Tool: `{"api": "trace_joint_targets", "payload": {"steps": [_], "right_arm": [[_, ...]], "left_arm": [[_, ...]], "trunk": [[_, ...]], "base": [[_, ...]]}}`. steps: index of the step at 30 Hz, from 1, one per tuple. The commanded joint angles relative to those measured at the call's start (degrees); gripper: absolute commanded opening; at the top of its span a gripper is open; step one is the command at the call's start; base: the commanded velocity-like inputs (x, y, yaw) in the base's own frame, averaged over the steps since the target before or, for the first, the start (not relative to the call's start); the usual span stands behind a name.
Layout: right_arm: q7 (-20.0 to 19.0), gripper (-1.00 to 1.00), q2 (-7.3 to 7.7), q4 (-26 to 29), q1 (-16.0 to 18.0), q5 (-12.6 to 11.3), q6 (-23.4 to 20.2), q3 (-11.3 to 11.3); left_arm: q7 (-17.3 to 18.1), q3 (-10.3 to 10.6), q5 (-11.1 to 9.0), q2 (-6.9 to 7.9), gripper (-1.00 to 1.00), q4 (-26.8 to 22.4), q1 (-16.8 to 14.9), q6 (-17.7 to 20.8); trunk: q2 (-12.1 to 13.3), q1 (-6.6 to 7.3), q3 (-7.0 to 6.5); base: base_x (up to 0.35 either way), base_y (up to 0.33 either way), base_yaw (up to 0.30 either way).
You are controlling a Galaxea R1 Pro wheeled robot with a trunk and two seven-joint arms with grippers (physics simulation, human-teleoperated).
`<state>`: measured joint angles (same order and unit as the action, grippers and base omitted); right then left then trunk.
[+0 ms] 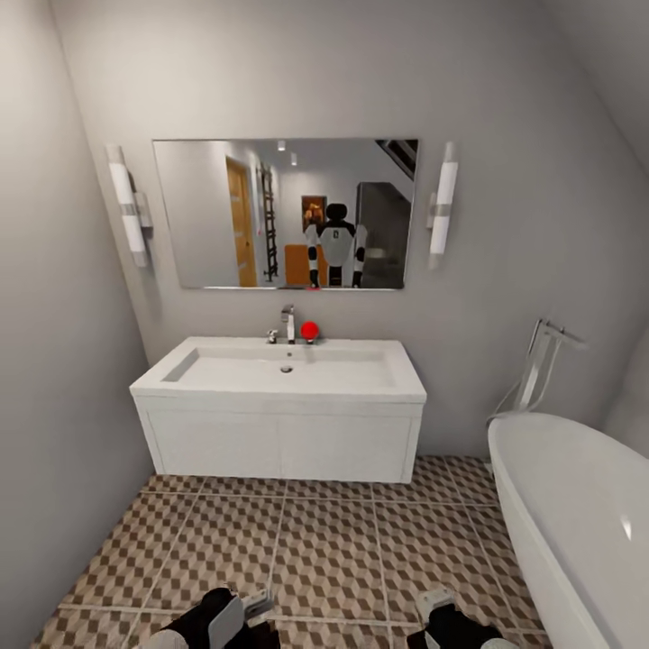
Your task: Take the four mousetraps from the cabinet in the bathroom and place them on the bathroom floor. Make sure all four end up on the same floor surface, and ensure that at least two of them are either under or directly next to the same bathroom sink.
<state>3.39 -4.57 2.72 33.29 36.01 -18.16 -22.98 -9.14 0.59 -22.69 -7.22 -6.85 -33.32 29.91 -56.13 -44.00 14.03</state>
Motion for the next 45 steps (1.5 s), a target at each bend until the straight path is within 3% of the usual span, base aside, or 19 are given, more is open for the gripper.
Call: {"api": "trace_joint_targets", "payload": {"steps": [1,5,8,14,18,25,37,41,42,45], "right_arm": [[0.04,-1.00,-0.02,0.29,0.42,0.39,-0.28,-0.53],[0.04,-1.00,0.02,0.50,1.14,0.32,-0.26,-0.55],[0.03,-1.00,0.06,0.69,1.51,-0.99,-0.14,-0.56],[-0.04,-1.00,0.02,2.32,1.77,-8.86,0.29,-0.52],[-0.25,-1.00,0.01,3.64,1.83,-11.68,0.36,-0.50],[-0.53,-1.00,-0.05,4.40,1.96,-12.96,0.43,-0.47],[-0.63,-1.00,-0.18,4.56,3.30,-13.15,0.66,-0.40],[-0.72,-1.00,-0.18,4.57,3.51,-13.15,0.65,-0.40],[-0.75,-1.00,-0.19,4.57,3.64,-13.15,0.60,-0.38],[-0.75,-1.00,-0.18,4.57,3.73,-13.15,0.59,-0.34]], "left_arm": [[-0.52,0.11,-0.40,-0.26,-1.00,-0.15,-0.68,0.31],[-0.52,0.11,0.41,-0.80,-1.00,-0.17,-2.03,0.32],[-0.52,0.11,1.90,-1.21,-1.00,-0.18,-3.30,0.32],[-0.53,0.11,3.94,-1.93,-1.00,-0.21,-4.83,0.33],[-0.52,0.11,4.26,-2.04,-1.00,-0.25,-5.71,0.28],[-0.45,0.11,4.39,-2.43,-1.00,-0.27,-6.99,0.19],[0.22,0.76,4.78,-2.78,-1.00,-2.93,-7.26,0.11],[0.25,3.09,4.83,-2.78,-1.00,-3.24,-7.23,0.18],[0.26,5.75,4.84,-2.78,-1.00,-3.31,-7.24,0.16],[0.26,6.78,4.85,-2.78,-1.00,-3.34,-7.23,0.16]], "trunk": [[-0.47,-0.23,0.36],[-2.08,-1.11,1.44],[-3.28,-1.77,2.25],[-5.69,-3.09,3.86],[-7.29,-3.97,4.94],[-10.10,-5.50,6.52],[-14.91,-8.14,8.70],[-16.52,-9.02,9.42],[-16.92,-9.24,9.60],[-18.12,-9.90,10.14]], "base": [[0.000,0.000,0.092],[0.000,0.000,0.092],[0.000,0.000,0.092],[0.000,0.000,0.092],[0.000,0.000,0.089],[0.000,0.000,0.045],[0.000,0.000,0.002],[0.000,0.000,0.000],[0.000,0.000,-0.034],[0.000,0.000,-0.130]]}}
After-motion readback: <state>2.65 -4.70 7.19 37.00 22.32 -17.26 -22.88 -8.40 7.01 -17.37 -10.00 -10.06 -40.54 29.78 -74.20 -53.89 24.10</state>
